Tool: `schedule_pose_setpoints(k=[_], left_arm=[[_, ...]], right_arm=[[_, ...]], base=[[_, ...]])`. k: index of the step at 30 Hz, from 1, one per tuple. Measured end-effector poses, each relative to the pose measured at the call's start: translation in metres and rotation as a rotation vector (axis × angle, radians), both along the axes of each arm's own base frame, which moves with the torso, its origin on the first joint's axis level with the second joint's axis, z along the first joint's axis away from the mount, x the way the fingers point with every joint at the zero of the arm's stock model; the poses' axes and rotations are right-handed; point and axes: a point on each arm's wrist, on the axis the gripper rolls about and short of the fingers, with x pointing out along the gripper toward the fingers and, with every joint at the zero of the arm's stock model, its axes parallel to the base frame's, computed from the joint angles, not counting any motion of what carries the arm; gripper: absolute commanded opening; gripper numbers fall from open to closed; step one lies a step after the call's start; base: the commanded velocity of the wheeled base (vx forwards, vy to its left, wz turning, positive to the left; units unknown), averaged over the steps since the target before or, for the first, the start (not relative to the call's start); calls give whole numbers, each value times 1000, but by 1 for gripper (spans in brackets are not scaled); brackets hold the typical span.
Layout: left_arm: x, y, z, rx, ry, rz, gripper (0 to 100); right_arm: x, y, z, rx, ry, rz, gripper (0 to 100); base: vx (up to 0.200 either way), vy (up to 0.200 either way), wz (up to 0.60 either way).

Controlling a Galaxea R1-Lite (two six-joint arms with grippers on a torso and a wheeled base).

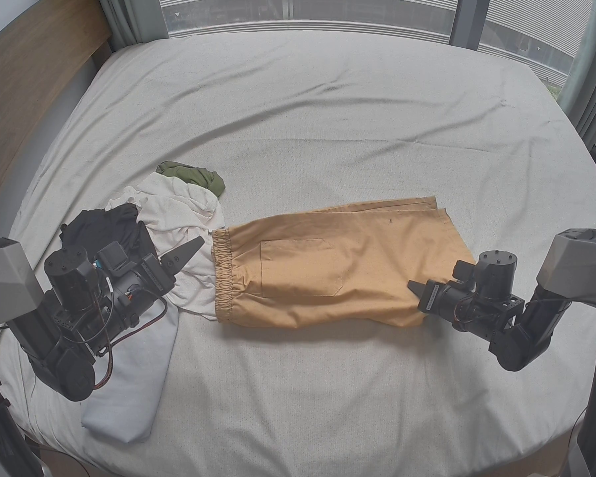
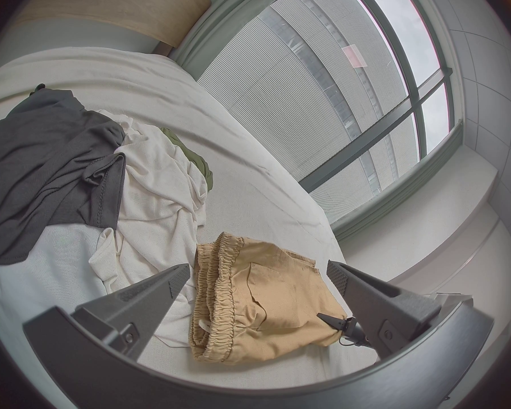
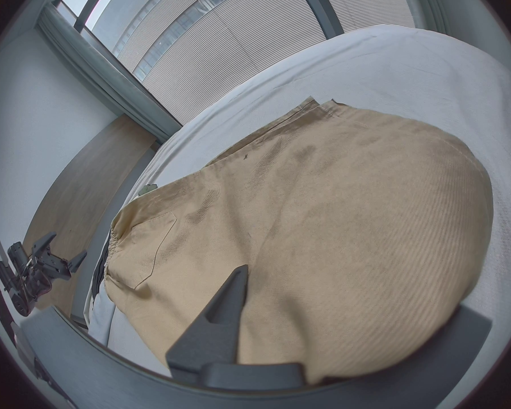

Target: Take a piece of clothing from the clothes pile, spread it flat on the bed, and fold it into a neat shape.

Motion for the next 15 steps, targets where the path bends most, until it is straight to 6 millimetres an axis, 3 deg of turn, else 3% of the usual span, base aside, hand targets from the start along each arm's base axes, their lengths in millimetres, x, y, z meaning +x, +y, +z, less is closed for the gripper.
schedule_pose_setpoints(k=[15], left_arm=[[-1, -1, -1, 2, 6, -4, 100]], right_arm=[[-55, -14, -7, -78, 128, 24, 0]], base=[[0, 0, 0]])
